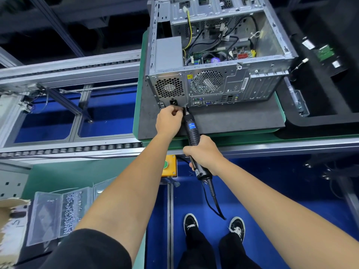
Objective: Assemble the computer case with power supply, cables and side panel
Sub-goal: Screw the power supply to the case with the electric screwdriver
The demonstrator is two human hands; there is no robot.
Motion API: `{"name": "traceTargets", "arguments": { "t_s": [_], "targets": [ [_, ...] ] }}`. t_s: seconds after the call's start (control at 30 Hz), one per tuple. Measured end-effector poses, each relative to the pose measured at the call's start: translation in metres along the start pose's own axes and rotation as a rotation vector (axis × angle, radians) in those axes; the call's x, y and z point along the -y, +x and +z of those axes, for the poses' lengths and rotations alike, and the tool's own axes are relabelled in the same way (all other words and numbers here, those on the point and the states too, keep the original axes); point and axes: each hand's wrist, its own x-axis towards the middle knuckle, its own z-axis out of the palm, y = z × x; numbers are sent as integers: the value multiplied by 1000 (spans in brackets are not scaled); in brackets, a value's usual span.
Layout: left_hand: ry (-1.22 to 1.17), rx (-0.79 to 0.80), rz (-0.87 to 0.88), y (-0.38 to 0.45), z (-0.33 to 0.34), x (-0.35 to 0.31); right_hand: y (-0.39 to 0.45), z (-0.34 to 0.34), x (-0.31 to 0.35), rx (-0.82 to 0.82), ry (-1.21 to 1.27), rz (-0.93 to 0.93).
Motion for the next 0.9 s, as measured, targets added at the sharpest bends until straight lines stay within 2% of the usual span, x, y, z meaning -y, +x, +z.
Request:
{"name": "traceTargets", "arguments": {
  "t_s": [0.4, 0.9],
  "targets": [
    [40, -7, -41, 2, 2, -2, -1, -9, 1, 61, 63, 20],
    [73, -18, -61, -3, 2, -10, -13, -14, -8, 73, -7, 17]
  ]
}}
